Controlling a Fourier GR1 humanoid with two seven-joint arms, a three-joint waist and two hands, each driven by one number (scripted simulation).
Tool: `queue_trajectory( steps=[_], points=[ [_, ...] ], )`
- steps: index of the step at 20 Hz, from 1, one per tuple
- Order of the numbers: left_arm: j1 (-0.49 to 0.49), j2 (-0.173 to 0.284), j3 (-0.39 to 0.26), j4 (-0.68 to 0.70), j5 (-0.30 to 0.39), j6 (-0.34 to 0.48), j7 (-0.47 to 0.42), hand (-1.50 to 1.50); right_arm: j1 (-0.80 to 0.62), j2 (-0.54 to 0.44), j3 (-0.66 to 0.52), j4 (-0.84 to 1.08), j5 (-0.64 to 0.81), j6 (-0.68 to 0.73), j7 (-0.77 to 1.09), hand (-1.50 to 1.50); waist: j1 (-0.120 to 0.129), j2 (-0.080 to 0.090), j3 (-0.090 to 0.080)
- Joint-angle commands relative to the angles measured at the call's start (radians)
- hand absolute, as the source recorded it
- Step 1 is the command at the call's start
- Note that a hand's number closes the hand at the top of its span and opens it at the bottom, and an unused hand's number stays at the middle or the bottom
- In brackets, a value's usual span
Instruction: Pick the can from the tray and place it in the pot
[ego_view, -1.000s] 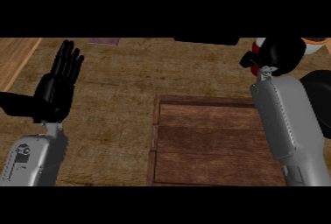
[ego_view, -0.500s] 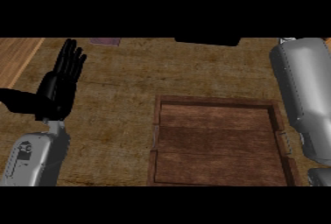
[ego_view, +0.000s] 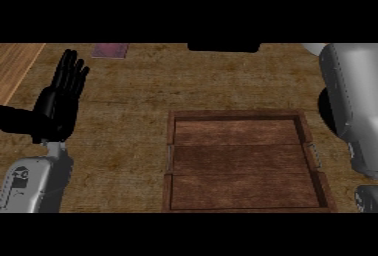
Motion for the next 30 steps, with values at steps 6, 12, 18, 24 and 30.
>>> queue_trajectory(
  steps=[6,12,18,24,30],
  points=[
    [0.091,0.028,0.039,-0.044,0.017,-0.018,-0.013,0.00,0.169,-0.016,-0.082,-0.125,-0.008,-0.102,0.073,1.50,-0.040,-0.017,0.001],
    [0.050,0.027,0.032,-0.054,0.017,-0.019,0.034,0.00,0.315,-0.054,-0.141,-0.218,-0.094,-0.157,-0.067,1.50,-0.045,-0.014,0.001],
    [0.049,-0.006,0.018,-0.015,-0.018,0.001,-0.013,0.00,0.378,-0.106,-0.180,-0.205,-0.161,-0.182,-0.127,1.50,-0.041,-0.012,0.001],
    [-0.006,0.015,0.051,0.008,0.007,-0.006,0.007,0.00,0.353,-0.121,-0.328,-0.007,-0.333,-0.276,-0.200,1.50,-0.030,-0.004,0.002],
    [0.041,-0.007,0.019,-0.040,-0.014,0.001,0.009,0.00,0.388,-0.135,-0.404,0.071,-0.566,-0.359,-0.447,-1.50,-0.028,-0.007,0.002]
  ],
)
